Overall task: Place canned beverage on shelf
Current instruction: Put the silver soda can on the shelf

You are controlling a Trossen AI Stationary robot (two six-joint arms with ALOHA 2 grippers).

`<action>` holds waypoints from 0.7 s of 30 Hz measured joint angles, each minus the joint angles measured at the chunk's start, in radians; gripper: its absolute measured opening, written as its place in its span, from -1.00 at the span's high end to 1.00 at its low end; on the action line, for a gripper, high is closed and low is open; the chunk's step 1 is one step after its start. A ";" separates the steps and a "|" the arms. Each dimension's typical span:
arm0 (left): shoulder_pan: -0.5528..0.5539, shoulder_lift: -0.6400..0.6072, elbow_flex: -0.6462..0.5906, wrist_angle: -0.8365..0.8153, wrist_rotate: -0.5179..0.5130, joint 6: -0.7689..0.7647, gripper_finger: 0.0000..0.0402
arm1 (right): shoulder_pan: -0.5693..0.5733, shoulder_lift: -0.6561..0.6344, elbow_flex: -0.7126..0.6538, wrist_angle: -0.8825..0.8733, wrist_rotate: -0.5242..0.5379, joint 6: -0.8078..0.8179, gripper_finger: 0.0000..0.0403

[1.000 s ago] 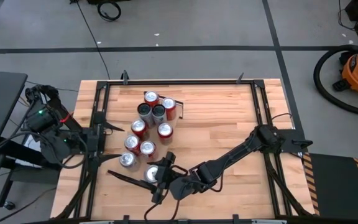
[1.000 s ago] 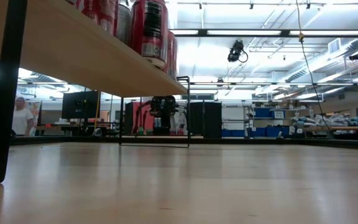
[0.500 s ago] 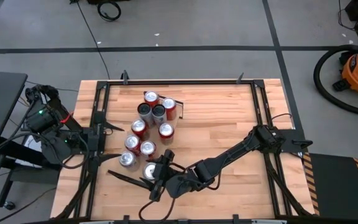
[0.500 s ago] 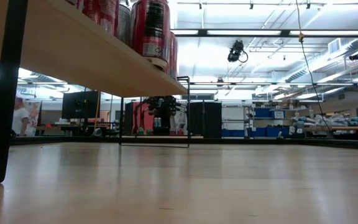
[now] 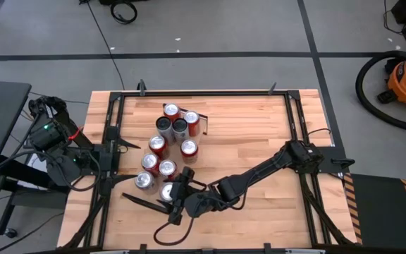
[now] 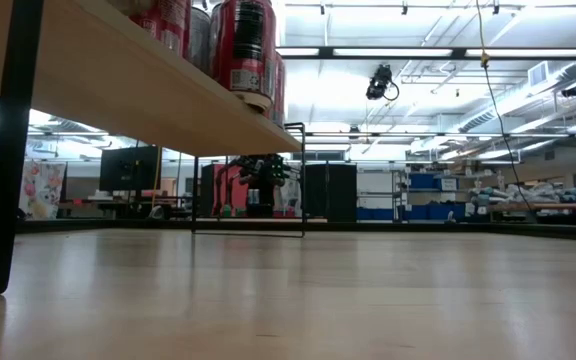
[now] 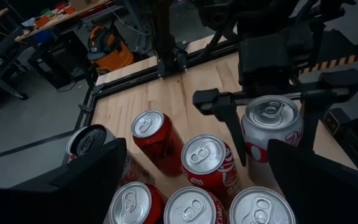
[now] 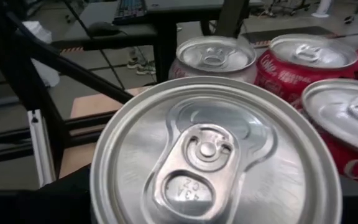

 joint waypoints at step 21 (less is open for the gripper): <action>0.000 0.000 0.000 -0.016 0.009 -0.011 -0.99 | -0.035 0.034 -0.001 0.051 -0.060 -0.012 -0.73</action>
